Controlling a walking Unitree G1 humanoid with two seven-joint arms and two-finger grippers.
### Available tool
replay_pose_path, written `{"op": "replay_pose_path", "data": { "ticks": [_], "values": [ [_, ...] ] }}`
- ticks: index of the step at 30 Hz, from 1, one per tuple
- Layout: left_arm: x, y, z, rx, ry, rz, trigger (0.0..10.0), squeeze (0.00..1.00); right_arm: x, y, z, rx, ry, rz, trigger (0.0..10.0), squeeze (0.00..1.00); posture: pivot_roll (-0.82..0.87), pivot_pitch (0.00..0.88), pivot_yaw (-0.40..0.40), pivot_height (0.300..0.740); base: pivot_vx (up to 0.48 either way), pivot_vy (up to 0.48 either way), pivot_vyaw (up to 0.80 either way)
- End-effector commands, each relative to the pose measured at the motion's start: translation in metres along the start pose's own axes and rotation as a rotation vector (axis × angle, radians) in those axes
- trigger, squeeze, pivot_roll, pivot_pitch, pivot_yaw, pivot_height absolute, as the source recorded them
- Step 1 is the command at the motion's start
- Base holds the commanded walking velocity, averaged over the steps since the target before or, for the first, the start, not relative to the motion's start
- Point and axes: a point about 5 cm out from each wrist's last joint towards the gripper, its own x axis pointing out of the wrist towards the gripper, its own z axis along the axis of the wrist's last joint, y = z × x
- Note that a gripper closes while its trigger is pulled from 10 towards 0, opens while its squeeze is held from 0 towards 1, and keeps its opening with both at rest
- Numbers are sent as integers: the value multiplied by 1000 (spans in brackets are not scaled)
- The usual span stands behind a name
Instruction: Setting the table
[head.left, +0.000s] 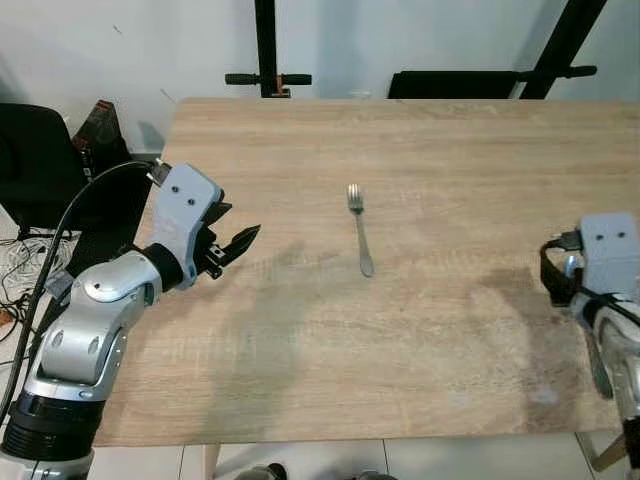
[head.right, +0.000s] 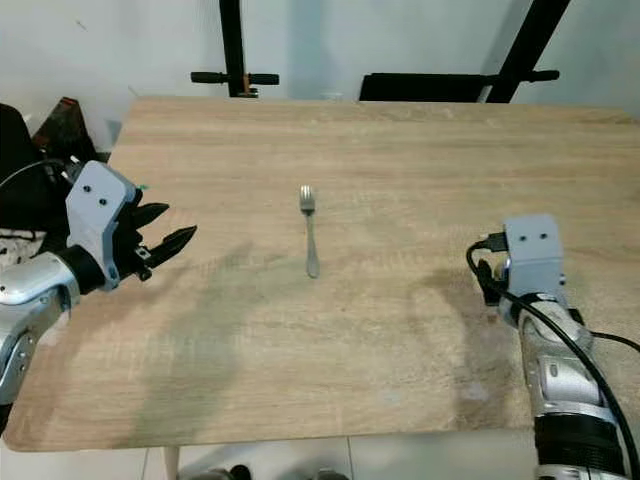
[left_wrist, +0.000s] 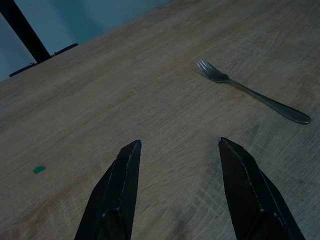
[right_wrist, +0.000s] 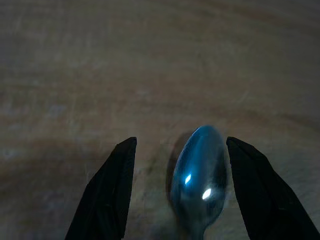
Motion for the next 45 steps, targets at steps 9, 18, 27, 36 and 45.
{"op": "replay_pose_path", "data": {
  "ticks": [9, 18, 27, 36, 45],
  "values": [
    [-1, 1, -5, 9, 23, -8, 10000, 0, -6, -42, -22, 41, 110, -18, 10000, 0, -40, 62, 60, 740, 0, 0, 0],
    [-3, 0, -7, 10, 29, -10, 10000, 0, -23, -54, -26, 86, 99, -17, 10000, 0, -44, 66, 60, 740, 0, 0, 0],
    [1, -2, -8, 13, 31, -27, 10000, 0, -44, -58, -19, 180, 16, -39, 10000, 0, -59, 72, 71, 740, 0, 0, 0],
    [2, -4, -9, 13, 35, -41, 10000, 0, -59, -49, -38, 195, 79, -39, 10000, 0, -78, 82, 81, 740, 0, 0, 0],
    [1, -2, -9, 17, 31, -32, 10000, 0, -52, -32, -81, 312, 265, -51, 0, 0, -62, 77, 68, 740, 0, 0, 0]
  ]
}}
